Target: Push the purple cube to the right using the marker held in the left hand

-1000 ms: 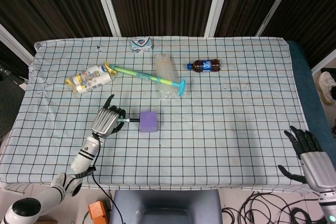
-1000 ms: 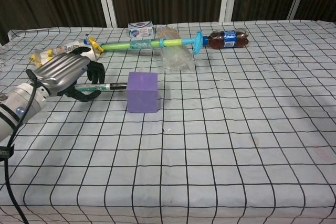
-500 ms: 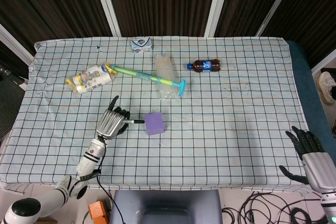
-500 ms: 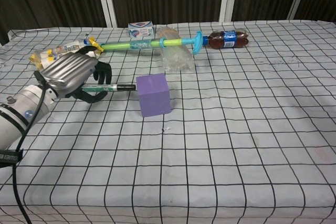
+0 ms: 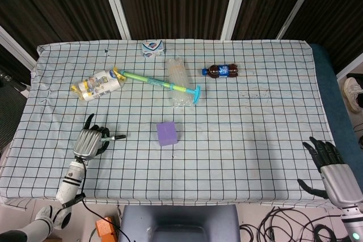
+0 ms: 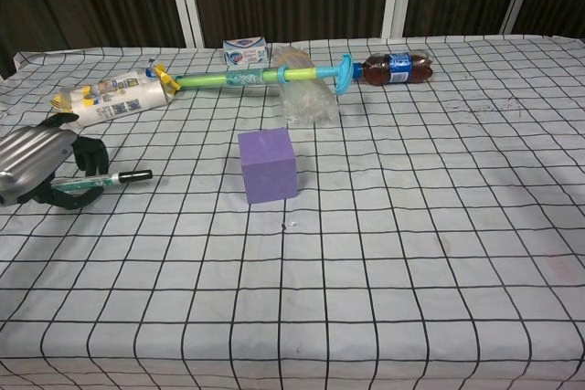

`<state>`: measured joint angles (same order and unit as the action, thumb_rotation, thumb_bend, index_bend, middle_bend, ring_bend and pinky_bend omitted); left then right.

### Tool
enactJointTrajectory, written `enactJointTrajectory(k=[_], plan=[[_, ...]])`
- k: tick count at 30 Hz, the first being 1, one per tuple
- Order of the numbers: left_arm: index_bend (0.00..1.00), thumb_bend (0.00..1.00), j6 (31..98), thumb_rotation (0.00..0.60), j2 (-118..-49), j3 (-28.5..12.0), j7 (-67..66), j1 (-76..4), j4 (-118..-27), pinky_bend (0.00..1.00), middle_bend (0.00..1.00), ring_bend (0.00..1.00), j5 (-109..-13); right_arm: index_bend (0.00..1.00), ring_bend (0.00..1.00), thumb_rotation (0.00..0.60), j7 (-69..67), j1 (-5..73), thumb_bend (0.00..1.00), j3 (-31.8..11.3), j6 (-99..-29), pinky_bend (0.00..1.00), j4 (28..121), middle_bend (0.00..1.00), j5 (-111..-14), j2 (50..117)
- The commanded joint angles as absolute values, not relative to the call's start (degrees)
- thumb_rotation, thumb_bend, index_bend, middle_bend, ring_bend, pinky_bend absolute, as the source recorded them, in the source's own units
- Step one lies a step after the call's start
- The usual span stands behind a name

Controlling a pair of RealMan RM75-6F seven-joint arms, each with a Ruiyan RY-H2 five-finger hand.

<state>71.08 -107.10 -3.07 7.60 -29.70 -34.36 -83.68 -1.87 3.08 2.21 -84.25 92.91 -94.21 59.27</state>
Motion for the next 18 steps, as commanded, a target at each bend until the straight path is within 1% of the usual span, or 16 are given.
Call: enactJointTrajectory(k=[1, 2, 3, 7, 8, 9, 11, 14, 15, 16, 18], plan=[[0.38, 0.41, 70.07, 0.6, -106.96, -2.22, 9.58, -28.85, -33.45, 0.06, 0.43, 0.25, -83.91, 0.0, 0.0, 0.6, -1.53, 3.23, 0.38, 2.23, -84.05, 0.05, 93.07, 0.03, -94.29, 59.36], [0.29, 0.4, 70.12, 0.6, -106.82, -2.24, 10.03, -28.78, -33.82, 0.05, 0.37, 0.21, -83.98, 0.0, 0.0, 0.6, -1.44, 3.25, 0.38, 2.26, -83.99, 0.05, 93.09, 0.03, -94.31, 59.39], [0.22, 0.4, 70.16, 0.6, -106.53, -2.17, 10.8, -28.67, -34.58, 0.04, 0.32, 0.17, -84.13, 0.0, 0.0, 0.6, -1.41, 3.26, 0.38, 2.27, -83.95, 0.05, 93.1, 0.03, -94.28, 59.4], [0.12, 0.39, 69.95, 0.6, -106.15, -2.14, 11.37, -28.53, -35.56, 0.02, 0.25, 0.12, -84.15, 0.0, 0.0, 0.6, -1.44, 3.26, 0.38, 2.25, -83.97, 0.05, 93.11, 0.03, -94.23, 59.38], [0.08, 0.38, 69.7, 0.6, -105.9, -2.06, 11.39, -28.42, -36.13, 0.01, 0.21, 0.09, -84.13, 0.0, 0.0, 0.6, -1.5, 3.23, 0.38, 2.22, -84.03, 0.05, 93.1, 0.03, -94.18, 59.36], [0.05, 0.37, 69.52, 0.6, -105.42, -1.72, 11.14, -28.17, -37.16, 0.0, 0.18, 0.07, -84.3, 0.0, 0.0, 0.6, -1.63, 3.19, 0.38, 2.21, -84.15, 0.05, 93.11, 0.03, -94.18, 59.3], [0.02, 0.36, 70.17, 0.6, -103.98, -1.4, 10.18, -27.44, -39.98, 0.0, 0.14, 0.05, -84.56, 0.0, 0.0, 0.6, -1.88, 3.12, 0.38, 2.21, -84.39, 0.05, 93.06, 0.03, -94.26, 59.22], [0.01, 0.35, 75.7, 0.6, -100.06, -0.89, 9.36, -24.73, -46.85, 0.0, 0.11, 0.03, -85.71, 0.0, 0.0, 0.6, -2.37, 2.96, 0.38, 2.24, -84.76, 0.05, 92.96, 0.03, -94.34, 59.07], [0.01, 0.35, 78.92, 0.6, -97.74, -0.54, 8.8, -23.09, -50.48, 0.0, 0.11, 0.03, -86.39, 0.0, 0.0, 0.6, -2.54, 2.86, 0.38, 2.27, -84.95, 0.05, 92.9, 0.03, -94.4, 59.02], [0.0, 0.35, 83.92, 0.6, -94.97, 0.0, 8.12, -20.52, -54.05, 0.0, 0.1, 0.02, -87.33, 0.0, 0.0, 0.6, -2.68, 2.72, 0.38, 2.27, -85.22, 0.05, 92.85, 0.03, -94.4, 58.99], [0.0, 0.34, 91.74, 0.6, -87.3, 3.49, 6.65, -15.02, -63.81, 0.0, 0.08, 0.01, -90.2, 0.0, 0.0, 0.6, -2.85, 2.54, 0.38, 2.22, -85.58, 0.05, 92.79, 0.03, -94.35, 58.97]])
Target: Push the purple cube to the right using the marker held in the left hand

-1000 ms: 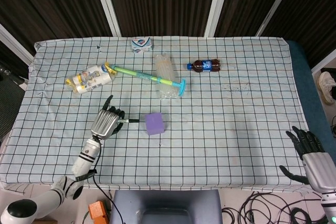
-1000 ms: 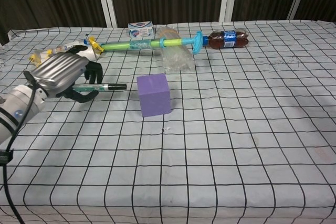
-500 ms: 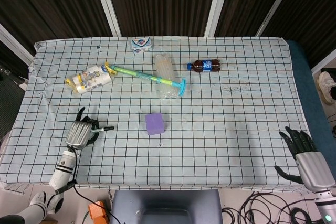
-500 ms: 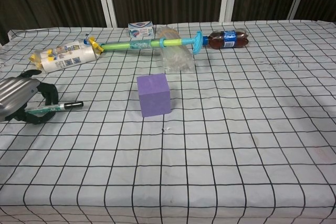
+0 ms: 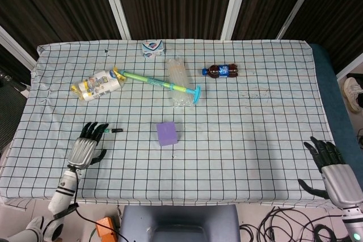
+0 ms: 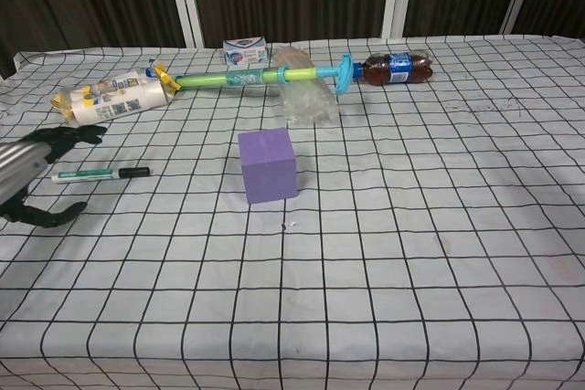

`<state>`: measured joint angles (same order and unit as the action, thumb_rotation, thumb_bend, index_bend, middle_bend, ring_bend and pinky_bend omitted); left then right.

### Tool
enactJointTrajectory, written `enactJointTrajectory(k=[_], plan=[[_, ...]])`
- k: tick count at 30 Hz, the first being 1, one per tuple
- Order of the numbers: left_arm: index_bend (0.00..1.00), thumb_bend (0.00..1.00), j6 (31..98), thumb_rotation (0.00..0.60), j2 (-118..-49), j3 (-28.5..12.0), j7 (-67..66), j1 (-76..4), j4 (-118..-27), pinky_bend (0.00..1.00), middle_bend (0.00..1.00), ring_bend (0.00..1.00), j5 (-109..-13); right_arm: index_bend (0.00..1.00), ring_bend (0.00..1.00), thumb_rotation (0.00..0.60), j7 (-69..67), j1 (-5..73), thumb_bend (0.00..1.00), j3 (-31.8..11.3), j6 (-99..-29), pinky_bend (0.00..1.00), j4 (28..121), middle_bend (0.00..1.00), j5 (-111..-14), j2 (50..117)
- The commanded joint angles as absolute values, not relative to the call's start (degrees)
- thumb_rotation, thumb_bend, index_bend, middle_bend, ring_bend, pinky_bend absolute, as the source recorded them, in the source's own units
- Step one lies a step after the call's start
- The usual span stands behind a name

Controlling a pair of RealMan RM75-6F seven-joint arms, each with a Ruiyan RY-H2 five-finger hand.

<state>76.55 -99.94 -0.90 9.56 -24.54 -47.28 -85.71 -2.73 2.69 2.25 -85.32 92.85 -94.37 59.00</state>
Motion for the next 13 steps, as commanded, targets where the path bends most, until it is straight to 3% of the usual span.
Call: enactJointTrajectory(k=[1, 3, 6, 13], plan=[[0.0, 0.34, 93.56, 0.6, -84.41, 5.04, 6.44, -13.36, -67.5, 0.0, 0.06, 0.0, -91.26, 0.0, 0.0, 0.6, -2.85, 2.5, 0.38, 2.16, -85.68, 0.05, 92.77, 0.03, -94.29, 58.98], [0.0, 0.33, 97.48, 0.6, -79.11, 8.19, 6.82, -9.89, -73.8, 0.0, 0.02, 0.0, -93.55, 0.0, 0.0, 0.6, -2.78, 2.51, 0.38, 1.9, -85.65, 0.05, 92.82, 0.03, -93.83, 59.09], [0.0, 0.33, 101.68, 0.6, -76.58, 9.67, 6.65, -6.75, -76.15, 0.0, 0.0, 0.0, -95.65, 0.0, 0.0, 0.6, -2.2, 2.7, 0.38, 1.55, -85.36, 0.05, 93.12, 0.03, -93.32, 59.39], [0.0, 0.33, 101.01, 0.6, -74.88, 9.35, 3.94, -4.83, -78.36, 0.0, 0.0, 0.0, -95.81, 0.0, 0.0, 0.6, -0.51, 3.56, 0.38, 1.34, -83.8, 0.05, 93.73, 0.03, -93.02, 59.86]])
